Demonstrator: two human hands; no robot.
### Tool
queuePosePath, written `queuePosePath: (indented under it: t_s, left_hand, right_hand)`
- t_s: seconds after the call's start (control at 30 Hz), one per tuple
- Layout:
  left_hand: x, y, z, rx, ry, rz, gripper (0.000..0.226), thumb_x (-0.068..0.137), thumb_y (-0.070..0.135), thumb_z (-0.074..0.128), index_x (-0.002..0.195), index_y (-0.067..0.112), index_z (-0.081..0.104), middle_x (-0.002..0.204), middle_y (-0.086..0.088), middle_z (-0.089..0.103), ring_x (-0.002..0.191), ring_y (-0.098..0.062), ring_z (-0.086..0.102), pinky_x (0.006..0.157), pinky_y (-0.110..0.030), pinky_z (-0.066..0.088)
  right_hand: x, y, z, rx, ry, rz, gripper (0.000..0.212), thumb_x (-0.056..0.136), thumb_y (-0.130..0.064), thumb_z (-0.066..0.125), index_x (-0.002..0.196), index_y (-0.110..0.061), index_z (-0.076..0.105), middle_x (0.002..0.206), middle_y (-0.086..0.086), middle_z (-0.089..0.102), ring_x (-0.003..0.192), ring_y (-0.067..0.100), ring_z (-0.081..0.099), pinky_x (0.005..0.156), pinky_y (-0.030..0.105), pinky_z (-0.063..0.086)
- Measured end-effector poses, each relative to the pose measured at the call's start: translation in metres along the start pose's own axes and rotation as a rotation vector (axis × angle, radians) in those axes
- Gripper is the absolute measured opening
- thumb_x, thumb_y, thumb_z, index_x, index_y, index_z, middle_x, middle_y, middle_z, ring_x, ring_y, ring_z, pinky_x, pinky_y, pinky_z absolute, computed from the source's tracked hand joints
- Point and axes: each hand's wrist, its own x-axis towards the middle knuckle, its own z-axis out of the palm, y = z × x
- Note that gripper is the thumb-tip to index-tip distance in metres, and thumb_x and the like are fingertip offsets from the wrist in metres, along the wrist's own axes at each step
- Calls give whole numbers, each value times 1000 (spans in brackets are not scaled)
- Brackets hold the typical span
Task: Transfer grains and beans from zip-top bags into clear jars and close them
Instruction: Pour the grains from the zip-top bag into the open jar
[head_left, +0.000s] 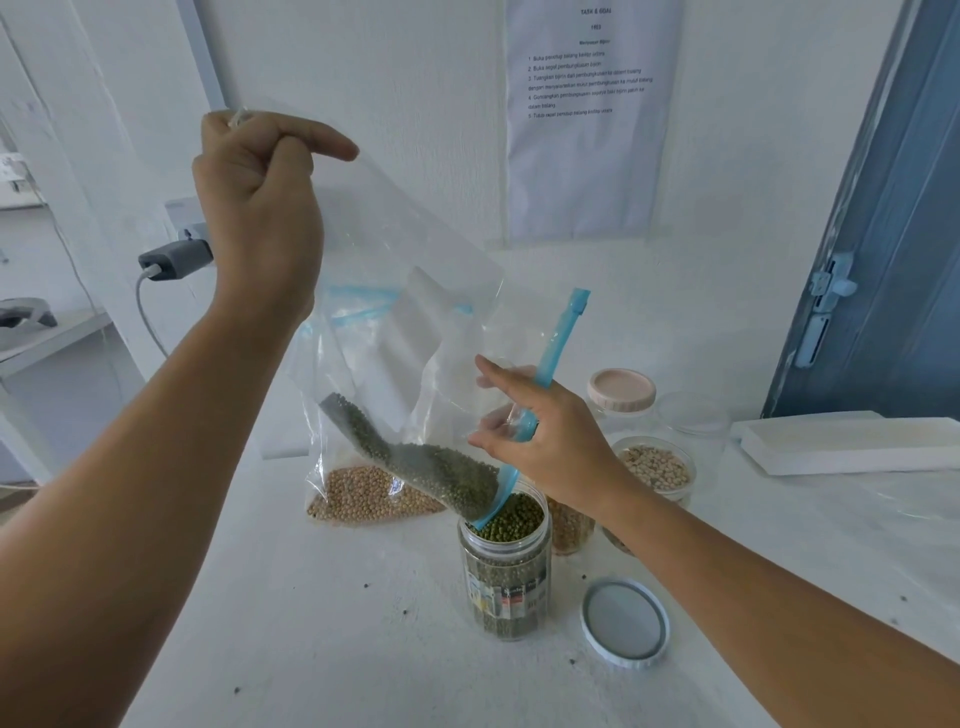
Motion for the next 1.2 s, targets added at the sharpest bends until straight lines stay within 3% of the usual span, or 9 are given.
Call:
queuePosePath:
  t_s: [0.2,0.37,0.57,0.73,1.0,1.2]
  left_hand:
    - [0,3,0,-9,13,1,54,78,4,42,72,40,81,94,12,56,100,-13,54,88,-32,47]
    - [-3,5,-1,-9,-3,3,55,78,4,42,71,42,80,82,30,59,103,-14,55,90,-34,48]
    - [-4,8,-1,-11,-17,16,56,78,3,42,70,43,80,79,36,60,104,-15,54,88,-33,46]
    - [-4,3,-2,-9,-11,22,53,77,4,43,71,41,81,78,30,61,104,-12,53,88,-35,46]
    - [-6,0,-4,-4,-16,11,53,78,4,44,72,41,81,93,12,57,106,-11,53,88,-32,46]
    - [-7,1,-3,-2,-27,3,53,78,5,43,71,42,81,87,23,58,107,-14,54,89,-33,46]
  right_hand:
    - [1,-1,0,4,-7,4,79,85,-13,84,154,-24,48,131,-8,61,95,12,73,94,31,61]
    - [-1,0,0,-17,-10,5,79,86,-15,85,155,-25,47,133,-8,62,97,11,72,94,32,61]
    - [-2,-2,0,3,-16,30,78,85,-14,85,154,-25,49,132,-10,61,97,11,72,95,31,60]
    - [-2,-2,0,28,-2,48,75,85,-12,85,152,-25,52,131,-9,62,95,14,72,97,30,59]
    - [-2,0,2,25,-13,53,76,85,-11,85,152,-26,52,130,-11,61,96,15,73,96,35,61]
    - [-2,-1,1,22,-11,56,76,85,-10,85,151,-27,52,130,-11,62,95,15,73,95,34,61]
